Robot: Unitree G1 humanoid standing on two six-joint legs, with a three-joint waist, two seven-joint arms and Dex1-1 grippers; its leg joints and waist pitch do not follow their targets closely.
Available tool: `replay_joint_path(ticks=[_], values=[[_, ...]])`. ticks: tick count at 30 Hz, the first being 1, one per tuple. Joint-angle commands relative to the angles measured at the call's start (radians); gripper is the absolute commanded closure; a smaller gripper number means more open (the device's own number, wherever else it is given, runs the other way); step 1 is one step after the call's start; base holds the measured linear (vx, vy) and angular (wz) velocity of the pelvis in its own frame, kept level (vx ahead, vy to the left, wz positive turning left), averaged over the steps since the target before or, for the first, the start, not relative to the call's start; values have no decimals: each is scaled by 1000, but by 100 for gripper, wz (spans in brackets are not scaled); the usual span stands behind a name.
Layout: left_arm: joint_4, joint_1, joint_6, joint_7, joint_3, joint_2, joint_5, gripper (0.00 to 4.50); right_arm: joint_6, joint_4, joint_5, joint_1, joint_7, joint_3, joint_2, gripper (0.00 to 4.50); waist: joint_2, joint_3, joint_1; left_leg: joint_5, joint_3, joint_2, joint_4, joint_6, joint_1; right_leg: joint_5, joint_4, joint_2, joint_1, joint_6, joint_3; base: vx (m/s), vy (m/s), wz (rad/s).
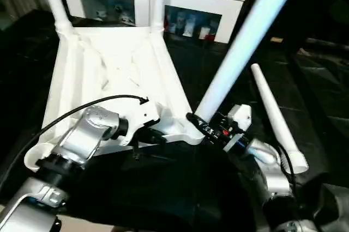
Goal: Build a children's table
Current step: Insert table leg to table base
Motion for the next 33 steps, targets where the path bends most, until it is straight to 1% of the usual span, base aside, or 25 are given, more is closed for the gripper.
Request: replay_joint_path(ticks=[1, 2, 4, 5, 6, 7, 8, 9, 10, 11, 12, 14, 15, 16, 18, 19, 20, 21, 22, 25, 28, 30, 31, 32, 33], values=[[-4, 15, 3, 3, 27, -8, -32, 450, 125, 143, -75, 49, 63, 97, -9, 264, -1, -14, -1, -339, -15, 45, -80, 15, 15, -380, -93, -50, 1, -144, 29, 0, 0, 0], [-8, 17, 4, -3, 25, -6, -33, 450, 134, 151, -71, 41, 70, 95, -9, 264, -1, -13, -2, -337, -15, 44, -81, 16, 14, -383, -95, -50, 2, -143, 30, 0, 0, 0], [-13, 20, 4, -8, 24, -3, -35, 450, 143, 158, -67, 34, 77, 92, -8, 264, -3, -11, -3, -351, -15, 45, -84, 10, 17, -403, -98, -51, 0, -139, 30, 0, 0, 0], [-21, 23, 7, -14, 22, 0, -37, 450, 146, 169, -68, 24, 81, 90, -10, 264, -5, -7, -6, -398, -18, 45, -86, -2, 20, -469, -104, -53, -3, -132, 31, 0, 0, 0], [-33, 27, 10, -22, 20, 4, -39, 450, 150, 188, -70, 8, 87, 89, -13, 264, -6, -8, -7, -434, -23, 46, -88, -13, 23, -529, -108, -58, -4, -121, 32, 0, 0, 0], [-39, 30, 12, -23, 20, 5, -39, 450, 152, 191, -69, 5, 89, 89, -14, 264, -6, -11, -8, -440, -24, 47, -88, -15, 24, -542, -109, -60, -4, -119, 32, 0, 0, 0], [-41, 29, 15, -22, 19, 4, -39, 450, 154, 194, -67, 2, 90, 87, -16, 264, -7, -13, -8, -430, -25, 48, -89, -16, 24, -530, -109, -59, -3, -118, 33, 0, 0, 0], [-41, 29, 15, -22, 20, 3, -40, 450, 157, 196, -65, 2, 93, 86, -17, 264, -6, -12, -8, -426, -25, 48, -90, -17, 25, -516, -108, -58, -5, -120, 33, 0, 0, 0], [-41, 28, 15, -22, 20, 2, -40, 450, 161, 199, -61, 3, 97, 83, -19, 264, -6, -15, -8, -411, -22, 48, -88, -16, 26, -469, -104, -54, -4, -131, 32, 0, 0, 0], [-39, 26, 12, -23, 19, 0, -41, 450, 163, 203, -57, 5, 98, 78, -20, 264, -4, -17, -8, -408, -21, 48, -88, -16, 27, -456, -103, -53, -3, -136, 32, 0, 0, 0], [-31, 21, -3, -34, 16, -3, -43, 450, 165, 216, -53, 9, 100, 70, -24, 264, -5, -18, -8, -404, -20, 48, -87, -16, 26, -438, -102, -52, -2, -142, 32, 0, 0, 0], [-30, 21, -9, -39, 16, -3, -43, 450, 164, 222, -55, 10, 102, 67, -25, 264, -2, -21, -7, -401, -19, 48, -86, -16, 28, -417, -100, -52, -1, -150, 32, 0, 0, 0], [-23, 17, -19, -46, 16, -6, -46, 450, 164, 227, -53, 14, 102, 62, -26, 264, 2, -23, -8, -400, -18, 47, -85, -17, 28, -410, -99, -52, 0, -153, 32, 0, 0, 0], [-17, 13, -25, -51, 16, -9, -47, 450, 164, 230, -50, 18, 102, 56, -26, 264, 0, -25, -8, -386, -17, 47, -84, -16, 28, -379, -98, -50, 2, -160, 32, 0, 0, 0], [-3, 2, -43, -68, 13, -13, -50, 450, 159, 245, -45, 24, 100, 42, -29, 264, 2, -29, -8, -374, -15, 47, -83, -16, 29, -341, -94, -48, 5, -169, 31, 0, 0, 0], [-3, 2, -44, -68, 13, -13, -50, 450, 159, 245, -44, 24, 100, 42, -29, 264, 1, -29, -7, -370, -15, 47, -82, -15, 28, -333, -93, -47, 5, -171, 31, 0, 0, 0], [2, -3, -52, -82, 11, -14, -54, 450, 157, 251, -42, 27, 103, 37, -32, 264, 9, -33, -6, -367, -15, 47, -83, -18, 29, -314, -90, -46, 8, -176, 30, 0, 0, 0], [4, -5, -56, -89, 11, -14, -57, 450, 157, 253, -41, 29, 104, 35, -33, 264, 7, -33, -7, -369, -14, 46, -82, -18, 29, -301, -90, -45, 7, -178, 30, 0, 0, 0], [4, -6, -63, -118, 7, -10, -67, 450, 160, 256, -35, 31, 113, 31, -36, 264, 10, -37, -6, -377, -14, 46, -82, -20, 31, -293, -89, -44, 9, -182, 29, 0, 0, 0], [-10, -5, -76, -189, -5, 13, -84, 450, 195, 250, -12, 29, 151, 22, -51, 264, 10, -42, -4, -373, -14, 47, -80, -19, 32, -268, -86, -44, 12, -189, 28, 0, 0, 0], [-15, -5, -74, -213, -9, 25, -87, 450, 219, 246, -12, 25, 175, 31, -64, 264, 13, -49, -1, -298, -10, 45, -75, -3, 33, -118, -71, -36, 19, -220, 24, 0, 0, 0], [-13, -7, -79, -224, -14, 33, -80, 450, 245, 249, -19, 17, 210, 47, -79, 264, 12, -53, 2, -262, -8, 44, -70, 3, 34, -55, -63, -35, 25, -232, 21, 0, 0, 0], [-13, -7, -79, -224, -14, 33, -80, 450, 245, 249, -19, 17, 210, 47, -79, 264, 12, -53, 2, -253, -8, 43, -70, 4, 34, -40, -62, -34, 26, -235, 21, 0, 0, 0], [-11, -8, -82, -225, -14, 35, -77, 450, 248, 251, -25, 15, 219, 54, -84, 264, 12, -56, 5, -235, -6, 42, -66, 8, 37, -8, -59, -35, 27, -240, 20, 0, 0, 0], [-5, -9, -87, -226, -15, 35, -74, 450, 256, 254, -38, 9, 232, 68, -91, 264, 12, -56, 6, -228, -6, 42, -65, 10, 37, 6, -57, -35, 28, -241, 19, 0, 0, 0]])
